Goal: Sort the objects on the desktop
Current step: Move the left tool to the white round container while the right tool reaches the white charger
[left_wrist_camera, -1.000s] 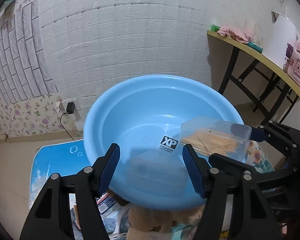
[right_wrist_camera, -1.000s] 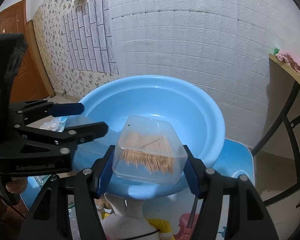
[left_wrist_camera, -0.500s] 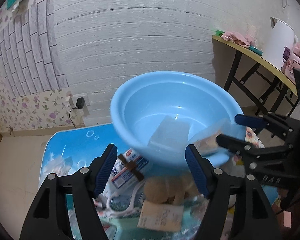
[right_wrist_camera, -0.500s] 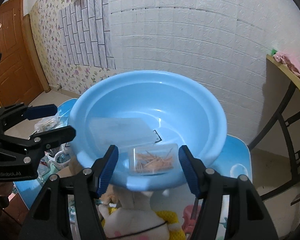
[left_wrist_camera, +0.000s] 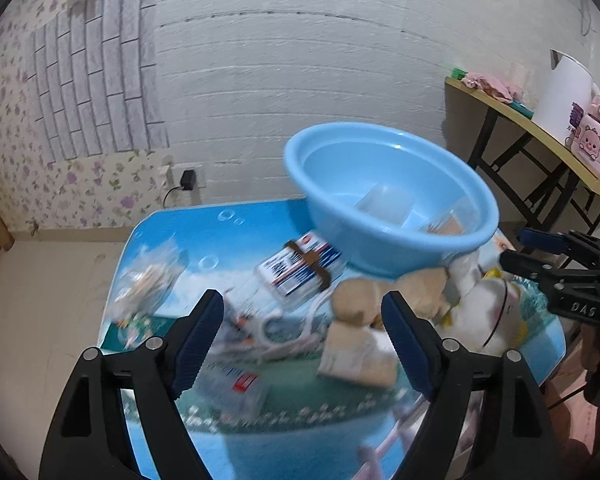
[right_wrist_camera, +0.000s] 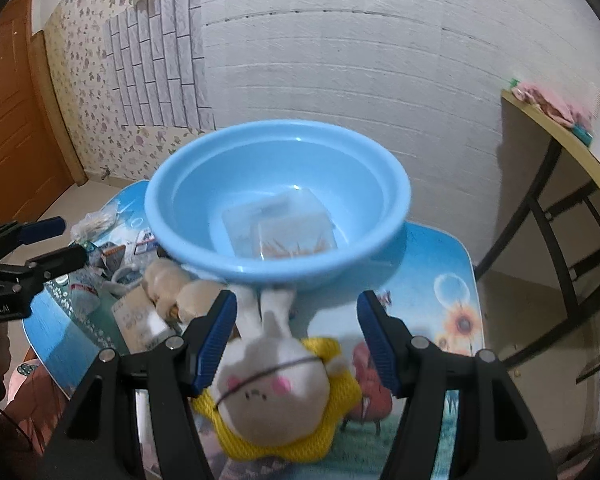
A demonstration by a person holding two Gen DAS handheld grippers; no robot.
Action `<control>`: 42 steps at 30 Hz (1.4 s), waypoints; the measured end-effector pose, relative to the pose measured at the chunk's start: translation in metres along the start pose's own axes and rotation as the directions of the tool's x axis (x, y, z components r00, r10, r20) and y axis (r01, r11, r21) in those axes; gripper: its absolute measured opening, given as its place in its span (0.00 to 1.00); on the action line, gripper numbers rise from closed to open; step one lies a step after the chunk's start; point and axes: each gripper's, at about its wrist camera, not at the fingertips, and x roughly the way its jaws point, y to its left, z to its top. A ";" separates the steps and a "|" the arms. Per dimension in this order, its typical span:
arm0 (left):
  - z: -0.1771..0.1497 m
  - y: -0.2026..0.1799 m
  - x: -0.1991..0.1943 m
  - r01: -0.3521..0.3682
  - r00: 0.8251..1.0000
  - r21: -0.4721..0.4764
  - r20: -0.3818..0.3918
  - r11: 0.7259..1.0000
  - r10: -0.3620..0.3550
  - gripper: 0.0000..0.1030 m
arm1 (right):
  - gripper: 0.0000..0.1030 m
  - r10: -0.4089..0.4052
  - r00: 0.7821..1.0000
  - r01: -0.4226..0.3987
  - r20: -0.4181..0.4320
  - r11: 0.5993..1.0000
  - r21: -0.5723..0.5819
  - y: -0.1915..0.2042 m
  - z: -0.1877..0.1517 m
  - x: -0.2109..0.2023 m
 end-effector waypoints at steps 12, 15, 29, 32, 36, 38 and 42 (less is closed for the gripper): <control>-0.034 0.041 -0.004 -0.060 0.997 -0.057 -0.044 0.997 0.058 0.79 | 0.61 0.007 0.998 -0.006 -0.067 1.000 0.018 0.003 -0.031 0.000; -0.041 0.049 -0.003 -0.095 0.994 -0.066 -0.061 0.993 0.091 0.93 | 0.61 0.019 0.997 -0.018 -0.071 1.000 0.010 0.008 -0.034 0.000; -0.057 0.087 0.010 -0.194 0.974 -0.070 -0.130 0.978 0.184 1.00 | 0.61 0.085 0.996 -0.085 -0.038 0.996 0.016 0.030 -0.033 -0.012; -0.060 0.091 0.013 -0.213 0.970 -0.067 -0.133 0.975 0.202 1.00 | 0.61 0.130 0.990 -0.131 -0.057 0.991 -0.002 0.047 -0.034 -0.013; -0.065 0.107 0.016 -0.174 0.978 -0.119 -0.140 0.978 0.157 1.00 | 0.61 0.179 0.980 -0.184 -0.084 0.982 -0.047 0.074 -0.038 -0.015; -0.068 0.113 0.020 -0.183 0.974 -0.132 -0.158 0.974 0.162 1.00 | 0.61 0.198 0.974 -0.206 -0.110 0.976 -0.069 0.085 -0.041 -0.012; -0.073 0.122 0.023 -0.185 0.974 -0.160 -0.161 0.970 0.159 0.99 | 0.61 0.196 0.972 -0.213 -0.130 0.969 -0.126 0.102 -0.049 -0.012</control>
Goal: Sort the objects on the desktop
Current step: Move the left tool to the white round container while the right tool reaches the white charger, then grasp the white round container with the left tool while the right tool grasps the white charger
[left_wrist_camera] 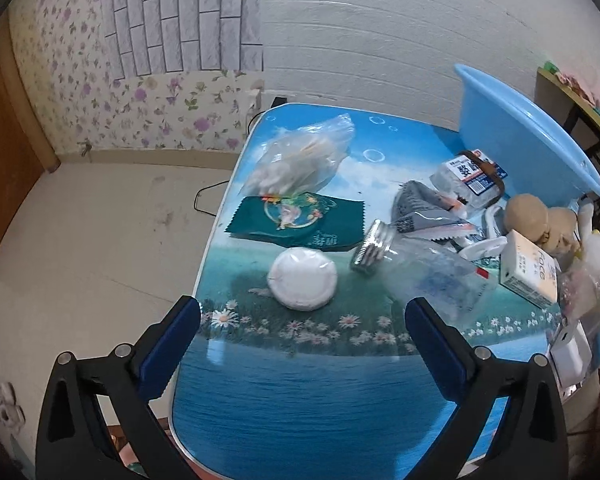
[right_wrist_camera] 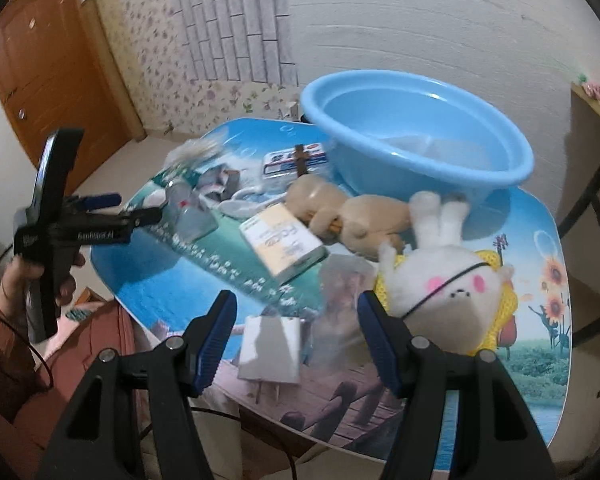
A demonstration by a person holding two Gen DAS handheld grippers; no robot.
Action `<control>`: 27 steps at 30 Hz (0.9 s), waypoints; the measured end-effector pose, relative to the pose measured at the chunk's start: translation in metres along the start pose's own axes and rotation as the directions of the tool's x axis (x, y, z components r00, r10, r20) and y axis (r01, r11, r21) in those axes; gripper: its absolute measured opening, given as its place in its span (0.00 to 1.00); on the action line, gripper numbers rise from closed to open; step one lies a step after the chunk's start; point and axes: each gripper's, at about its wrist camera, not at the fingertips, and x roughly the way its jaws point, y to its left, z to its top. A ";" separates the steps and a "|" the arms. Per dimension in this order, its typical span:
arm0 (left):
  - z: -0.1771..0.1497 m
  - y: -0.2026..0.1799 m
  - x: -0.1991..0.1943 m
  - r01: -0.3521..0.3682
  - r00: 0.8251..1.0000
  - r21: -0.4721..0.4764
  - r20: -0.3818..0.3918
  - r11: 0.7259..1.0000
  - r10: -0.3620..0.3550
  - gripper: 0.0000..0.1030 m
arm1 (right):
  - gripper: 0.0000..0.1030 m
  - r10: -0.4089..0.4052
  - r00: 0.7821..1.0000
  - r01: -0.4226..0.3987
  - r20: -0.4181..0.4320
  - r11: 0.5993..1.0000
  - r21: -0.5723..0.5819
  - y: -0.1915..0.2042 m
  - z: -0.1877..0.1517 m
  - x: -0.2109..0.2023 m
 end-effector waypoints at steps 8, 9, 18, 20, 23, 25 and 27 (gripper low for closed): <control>0.000 -0.004 0.008 -0.007 1.000 0.052 0.004 0.999 0.006 0.58 | 0.60 0.019 0.998 -0.018 0.059 1.000 -0.016 0.008 -0.003 -0.020; 0.000 -0.004 0.008 -0.001 1.000 0.050 0.008 0.999 0.001 0.56 | 0.60 0.024 0.997 -0.023 0.072 1.000 -0.016 0.008 -0.003 -0.023; -0.008 0.001 -0.005 0.008 1.000 0.027 0.017 1.000 -0.009 0.29 | 0.47 0.102 0.995 -0.102 0.001 0.992 -0.070 0.026 -0.010 -0.007; -0.011 0.000 -0.008 0.009 1.000 0.037 0.016 0.999 -0.009 0.29 | 0.47 0.098 0.995 -0.099 -0.026 0.993 -0.059 0.024 -0.012 0.000; -0.017 -0.002 -0.012 0.015 1.000 0.046 0.016 0.999 -0.015 0.29 | 0.47 0.086 0.995 -0.088 -0.051 0.995 -0.042 0.020 -0.014 0.007; -0.019 -0.003 -0.013 0.015 1.000 0.053 0.015 0.999 -0.016 0.29 | 0.44 0.076 0.995 -0.079 -0.068 0.996 -0.040 0.019 -0.018 0.010; -0.018 -0.002 -0.010 -0.005 1.000 0.056 0.016 0.998 0.004 0.29 | 0.44 0.060 0.994 -0.064 -0.088 0.997 -0.046 0.021 -0.020 0.013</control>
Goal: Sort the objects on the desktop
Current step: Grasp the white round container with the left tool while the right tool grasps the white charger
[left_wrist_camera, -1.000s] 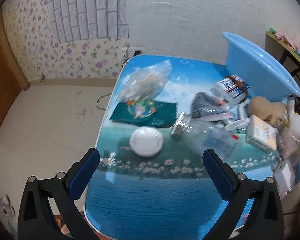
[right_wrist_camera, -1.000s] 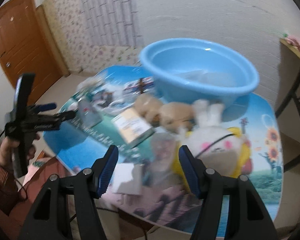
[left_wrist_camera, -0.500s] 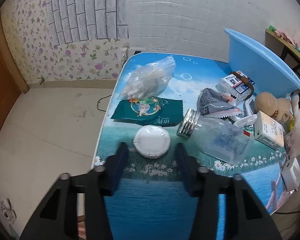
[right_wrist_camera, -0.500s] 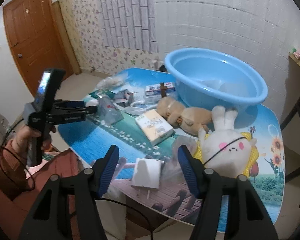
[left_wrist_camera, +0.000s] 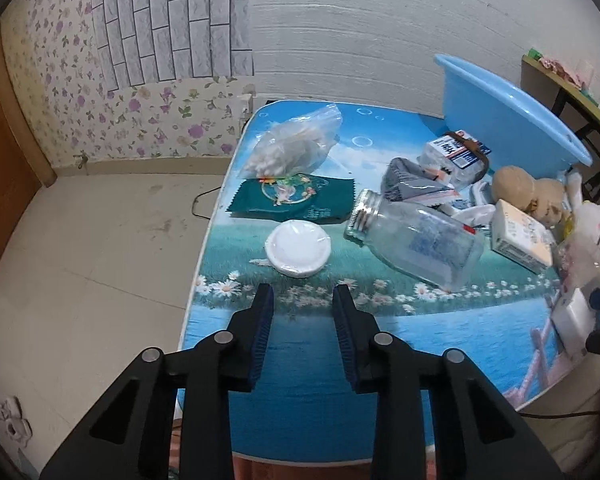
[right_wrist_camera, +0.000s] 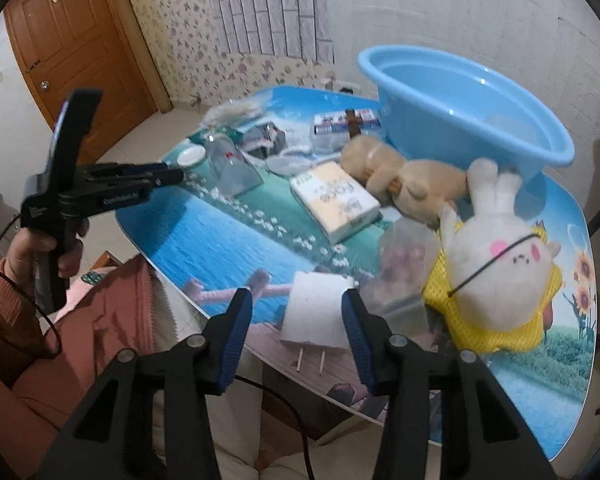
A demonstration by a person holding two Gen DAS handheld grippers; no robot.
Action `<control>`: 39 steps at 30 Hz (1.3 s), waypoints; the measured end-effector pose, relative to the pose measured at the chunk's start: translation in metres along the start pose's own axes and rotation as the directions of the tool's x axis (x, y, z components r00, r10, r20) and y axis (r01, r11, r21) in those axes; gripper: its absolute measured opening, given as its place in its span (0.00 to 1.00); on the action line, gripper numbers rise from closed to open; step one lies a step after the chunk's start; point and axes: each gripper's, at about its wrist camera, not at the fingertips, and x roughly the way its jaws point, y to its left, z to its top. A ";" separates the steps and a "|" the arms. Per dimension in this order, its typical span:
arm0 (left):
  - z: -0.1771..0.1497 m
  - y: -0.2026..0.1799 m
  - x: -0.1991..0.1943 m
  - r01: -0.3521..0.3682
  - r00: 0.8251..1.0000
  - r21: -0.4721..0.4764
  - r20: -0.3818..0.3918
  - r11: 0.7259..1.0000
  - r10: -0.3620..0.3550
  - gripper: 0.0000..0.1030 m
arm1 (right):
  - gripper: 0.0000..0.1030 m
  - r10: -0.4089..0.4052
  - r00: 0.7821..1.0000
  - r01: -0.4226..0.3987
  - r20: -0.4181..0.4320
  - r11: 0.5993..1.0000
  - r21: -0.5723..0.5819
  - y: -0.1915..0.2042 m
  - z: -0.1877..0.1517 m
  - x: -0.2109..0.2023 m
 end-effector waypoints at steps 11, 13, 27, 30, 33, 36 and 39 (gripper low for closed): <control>0.018 -0.001 0.016 0.019 1.000 0.012 0.017 1.000 -0.019 0.30 | 0.41 -0.059 0.996 0.059 -0.068 0.998 -0.008 -0.002 -0.005 0.017; 0.018 0.000 0.016 0.025 0.999 0.009 0.020 1.000 -0.025 0.30 | 0.40 -0.054 0.996 0.053 -0.065 0.999 -0.004 -0.004 -0.005 0.018; 0.008 0.001 0.007 0.017 1.000 0.027 0.016 1.000 -0.017 0.27 | 0.39 -0.066 0.998 0.066 0.004 0.997 0.026 -0.015 0.021 0.026; 0.011 0.000 0.009 0.006 1.000 0.030 0.020 1.000 -0.007 0.29 | 0.39 -0.068 0.998 0.067 0.008 0.997 0.050 -0.019 0.026 0.029; 0.017 -0.003 0.012 0.008 1.000 0.051 0.022 0.999 -0.009 0.48 | 0.39 -0.067 0.998 0.066 0.005 0.997 0.042 -0.017 0.025 0.031; 0.019 -0.006 0.017 -0.014 1.000 0.085 0.028 0.996 0.011 0.76 | 0.39 -0.064 0.998 0.064 -0.005 0.997 0.042 -0.017 0.022 0.033; 0.023 -0.007 0.023 -0.010 1.000 0.093 0.025 0.996 0.008 0.76 | 0.39 -0.062 0.998 0.062 -0.006 0.997 0.044 -0.017 0.022 0.034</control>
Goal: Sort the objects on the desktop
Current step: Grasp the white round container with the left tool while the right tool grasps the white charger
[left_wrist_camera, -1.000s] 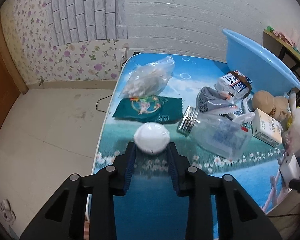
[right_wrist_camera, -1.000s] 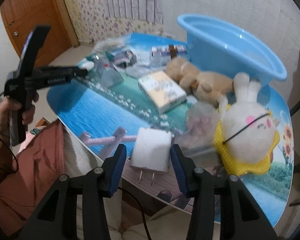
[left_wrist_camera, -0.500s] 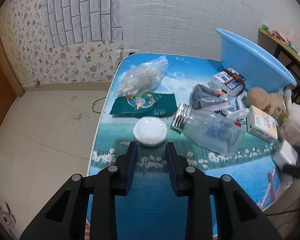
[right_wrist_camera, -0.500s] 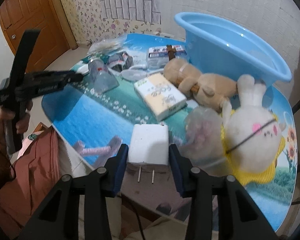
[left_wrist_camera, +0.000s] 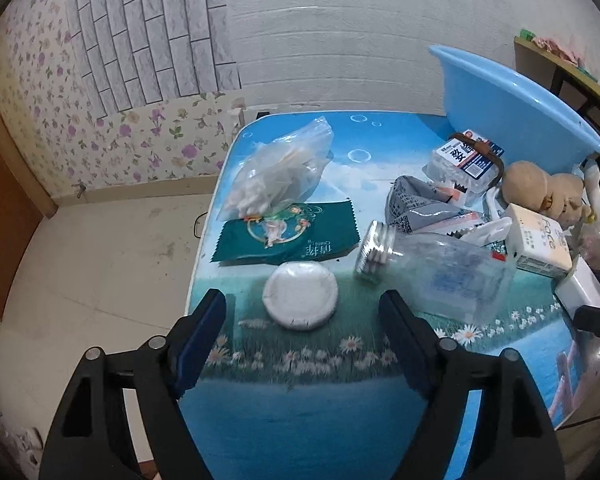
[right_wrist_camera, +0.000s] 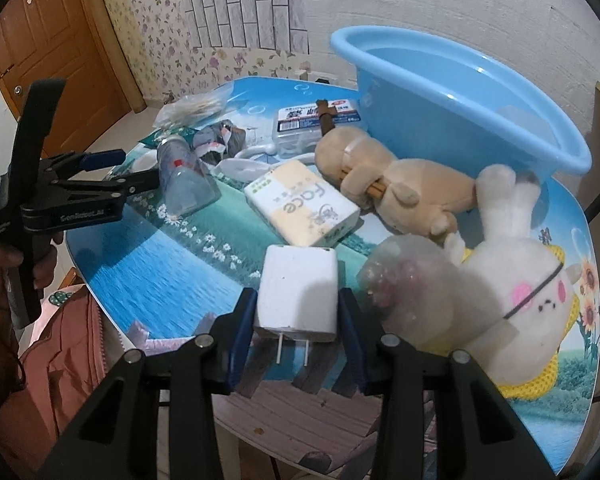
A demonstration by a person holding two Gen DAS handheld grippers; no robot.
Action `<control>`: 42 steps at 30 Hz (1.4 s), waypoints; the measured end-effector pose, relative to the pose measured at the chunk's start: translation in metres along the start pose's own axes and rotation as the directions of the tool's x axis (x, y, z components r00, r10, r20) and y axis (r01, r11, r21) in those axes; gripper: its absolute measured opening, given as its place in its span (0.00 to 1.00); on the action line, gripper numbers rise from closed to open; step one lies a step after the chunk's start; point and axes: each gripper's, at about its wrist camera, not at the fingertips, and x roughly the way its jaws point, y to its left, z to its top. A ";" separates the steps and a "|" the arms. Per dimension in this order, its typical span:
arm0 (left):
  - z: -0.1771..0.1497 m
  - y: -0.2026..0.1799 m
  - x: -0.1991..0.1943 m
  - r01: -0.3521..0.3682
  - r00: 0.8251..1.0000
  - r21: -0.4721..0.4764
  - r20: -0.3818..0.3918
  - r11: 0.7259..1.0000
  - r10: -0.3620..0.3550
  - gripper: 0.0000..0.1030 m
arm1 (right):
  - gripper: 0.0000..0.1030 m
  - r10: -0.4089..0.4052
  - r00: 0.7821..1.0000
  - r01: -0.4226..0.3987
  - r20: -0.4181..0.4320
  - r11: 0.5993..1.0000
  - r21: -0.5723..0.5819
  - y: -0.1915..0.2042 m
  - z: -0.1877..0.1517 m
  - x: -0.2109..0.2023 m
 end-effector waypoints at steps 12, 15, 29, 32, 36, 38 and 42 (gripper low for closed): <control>-0.008 -0.007 -0.014 0.034 0.999 0.006 -0.002 0.999 -0.034 0.36 | 0.38 0.010 1.000 -0.010 0.009 1.000 0.004 -0.002 0.000 -0.003; -0.016 -0.014 -0.027 0.049 0.999 0.011 -0.002 0.999 -0.049 0.36 | 0.38 0.018 1.000 -0.019 0.013 1.000 0.009 -0.004 -0.001 -0.003; -0.028 -0.045 -0.037 0.080 0.996 0.047 -0.028 0.996 -0.079 0.36 | 0.40 0.017 1.000 -0.017 0.019 1.000 -0.010 -0.002 -0.003 0.002; -0.030 -0.047 -0.035 0.079 0.996 0.050 -0.031 0.996 -0.078 0.36 | 0.49 0.010 1.000 -0.009 0.017 0.999 -0.036 0.003 -0.005 0.003; -0.031 -0.046 -0.035 0.089 0.996 0.048 -0.025 0.995 -0.088 0.39 | 0.54 -0.004 0.999 0.006 0.031 0.997 -0.074 0.008 -0.006 0.004; -0.032 -0.045 -0.034 0.101 0.995 0.045 -0.032 0.994 -0.100 0.56 | 0.54 -0.012 0.999 0.015 0.041 0.997 -0.081 0.010 -0.006 0.006; -0.034 -0.045 -0.031 0.109 0.994 0.048 -0.025 0.993 -0.108 0.76 | 0.54 -0.013 0.999 0.017 0.052 0.997 -0.074 0.009 -0.006 0.006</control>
